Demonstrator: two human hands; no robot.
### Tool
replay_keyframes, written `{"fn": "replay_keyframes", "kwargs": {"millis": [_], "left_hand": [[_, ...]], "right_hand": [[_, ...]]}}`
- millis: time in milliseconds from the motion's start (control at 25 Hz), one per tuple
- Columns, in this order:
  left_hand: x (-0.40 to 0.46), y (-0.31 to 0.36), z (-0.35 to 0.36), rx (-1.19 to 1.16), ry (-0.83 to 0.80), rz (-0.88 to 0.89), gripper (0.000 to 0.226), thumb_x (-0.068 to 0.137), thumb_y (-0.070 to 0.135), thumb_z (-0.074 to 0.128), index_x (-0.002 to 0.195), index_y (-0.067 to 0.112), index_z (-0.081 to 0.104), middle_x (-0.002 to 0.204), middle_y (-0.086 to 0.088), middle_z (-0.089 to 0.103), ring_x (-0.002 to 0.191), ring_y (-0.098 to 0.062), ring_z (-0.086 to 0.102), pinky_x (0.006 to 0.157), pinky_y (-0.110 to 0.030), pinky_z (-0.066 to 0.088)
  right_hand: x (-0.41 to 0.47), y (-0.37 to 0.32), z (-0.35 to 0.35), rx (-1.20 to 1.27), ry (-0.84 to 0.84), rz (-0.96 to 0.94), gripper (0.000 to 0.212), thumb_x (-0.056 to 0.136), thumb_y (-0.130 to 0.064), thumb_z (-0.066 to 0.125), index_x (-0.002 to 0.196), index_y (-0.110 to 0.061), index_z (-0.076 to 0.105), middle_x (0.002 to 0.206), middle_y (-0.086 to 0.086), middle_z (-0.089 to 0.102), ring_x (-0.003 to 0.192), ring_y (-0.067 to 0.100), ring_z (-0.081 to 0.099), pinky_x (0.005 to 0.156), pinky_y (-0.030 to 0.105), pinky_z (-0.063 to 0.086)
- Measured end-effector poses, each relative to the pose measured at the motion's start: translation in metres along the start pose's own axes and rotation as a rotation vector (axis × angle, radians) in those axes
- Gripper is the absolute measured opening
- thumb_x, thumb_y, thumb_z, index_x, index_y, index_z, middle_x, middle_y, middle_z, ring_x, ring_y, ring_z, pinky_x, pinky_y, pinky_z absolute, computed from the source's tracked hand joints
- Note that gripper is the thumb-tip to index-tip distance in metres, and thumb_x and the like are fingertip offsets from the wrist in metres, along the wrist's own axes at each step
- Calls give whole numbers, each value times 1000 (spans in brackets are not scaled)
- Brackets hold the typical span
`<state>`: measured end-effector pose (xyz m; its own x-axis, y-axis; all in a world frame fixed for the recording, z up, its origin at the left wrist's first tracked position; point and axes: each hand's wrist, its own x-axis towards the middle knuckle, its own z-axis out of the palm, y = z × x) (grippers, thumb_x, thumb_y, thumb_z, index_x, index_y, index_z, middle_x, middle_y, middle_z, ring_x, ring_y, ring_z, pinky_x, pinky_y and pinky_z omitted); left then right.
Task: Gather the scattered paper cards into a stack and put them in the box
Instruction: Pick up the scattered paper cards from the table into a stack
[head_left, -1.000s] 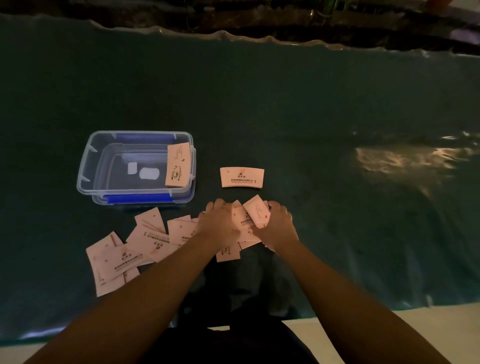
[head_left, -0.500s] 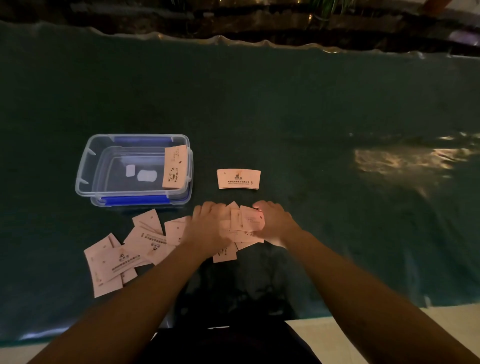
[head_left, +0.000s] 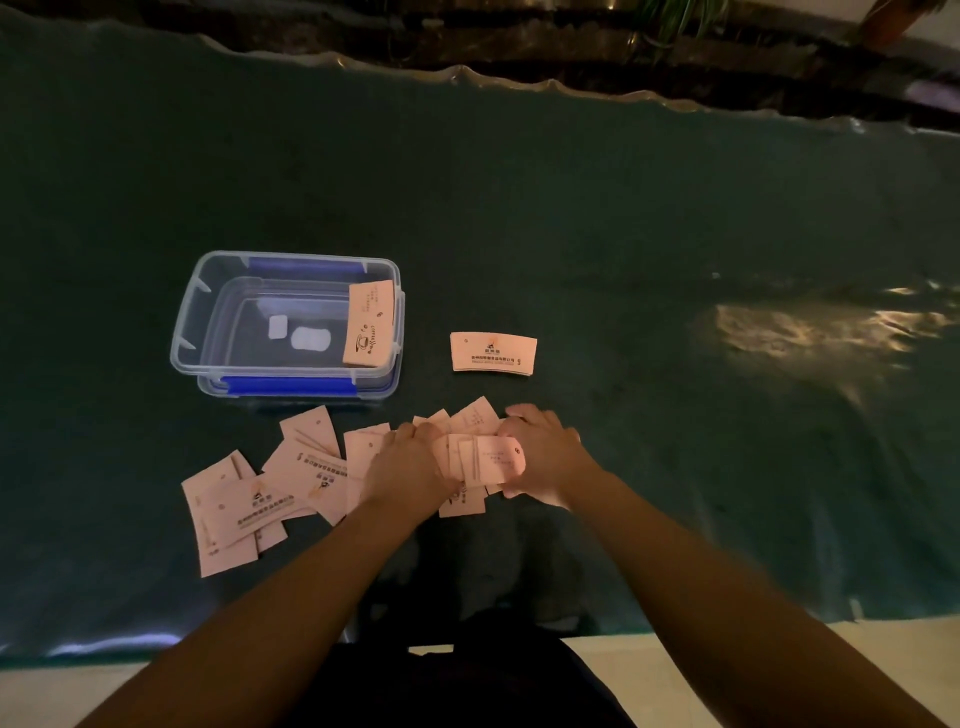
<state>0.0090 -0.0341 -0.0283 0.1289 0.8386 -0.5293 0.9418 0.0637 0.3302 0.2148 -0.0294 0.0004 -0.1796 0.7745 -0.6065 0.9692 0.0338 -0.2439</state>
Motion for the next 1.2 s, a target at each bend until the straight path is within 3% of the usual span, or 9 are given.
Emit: {"fn": "replay_keyframes", "kwargs": {"millis": [80, 160, 440, 560, 720, 840, 1000, 1080, 1200], "left_hand": [[0, -1, 2, -32, -11, 5, 77, 80, 48, 81, 146, 31, 45, 148, -2, 50, 135, -23, 47, 112, -45, 43], [-1, -2, 1, -74, -20, 11, 77, 79, 43, 82, 146, 33, 45, 148, -1, 49, 135, -23, 47, 112, -47, 43], [-4, -2, 4, -114, 40, 24, 73, 82, 40, 81, 145, 25, 47, 146, -1, 53, 133, -21, 51, 113, -42, 44], [-6, -4, 6, -181, 27, -72, 74, 86, 40, 79, 148, 21, 43, 148, -3, 53, 133, -22, 53, 112, -41, 44], [-10, 0, 9, -303, -5, -101, 65, 87, 36, 78, 144, 24, 49, 140, 1, 56, 123, -17, 58, 100, -34, 49], [-10, 5, 11, -387, -33, -68, 57, 90, 31, 76, 142, 24, 52, 135, 1, 58, 107, -9, 53, 86, -25, 43], [-15, 12, 15, -455, -35, -21, 49, 93, 25, 72, 139, 25, 56, 132, 4, 61, 96, -1, 49, 68, -13, 33], [-18, 17, 16, -497, -38, -7, 40, 94, 24, 70, 133, 26, 60, 126, 6, 64, 88, -1, 52, 61, -12, 32], [-23, 19, 20, -570, -45, -3, 28, 97, 20, 67, 124, 26, 60, 119, 7, 64, 91, -3, 56, 66, -15, 36]], "right_hand": [[-1, 0, 0, -33, -6, -30, 87, 75, -32, 94, 150, -23, 51, 174, 0, 30, 160, 28, 26, 123, 61, 30], [0, 0, 1, -35, -8, -42, 85, 75, -32, 94, 148, -23, 51, 168, 2, 42, 158, 27, 33, 124, 56, 30], [-6, 2, 12, 90, 49, 41, 91, 75, -34, 93, 153, -29, 47, 146, 0, 54, 133, 23, 52, 107, 43, 49], [-13, 7, 19, 308, 68, 188, 70, 87, -43, 84, 146, -22, 53, 138, 2, 56, 108, 19, 59, 86, 36, 52], [-22, 7, 22, 708, 105, 431, 58, 105, -47, 58, 150, -12, 49, 144, 11, 62, 116, 27, 63, 83, 38, 52], [-25, -4, 31, 917, 55, 483, 51, 107, -47, 55, 147, -15, 54, 143, 10, 65, 115, 25, 63, 88, 41, 51], [-17, -15, 37, 685, 174, 442, 42, 102, -49, 61, 110, -8, 67, 119, 16, 71, 106, 32, 71, 94, 50, 61], [-12, -18, 36, 523, 228, 419, 40, 99, -52, 64, 93, -13, 64, 121, 18, 66, 114, 35, 65, 96, 49, 57], [-8, -19, 36, 555, 222, 445, 55, 91, -53, 74, 132, -19, 61, 142, 10, 51, 136, 31, 46, 96, 43, 49]]}}
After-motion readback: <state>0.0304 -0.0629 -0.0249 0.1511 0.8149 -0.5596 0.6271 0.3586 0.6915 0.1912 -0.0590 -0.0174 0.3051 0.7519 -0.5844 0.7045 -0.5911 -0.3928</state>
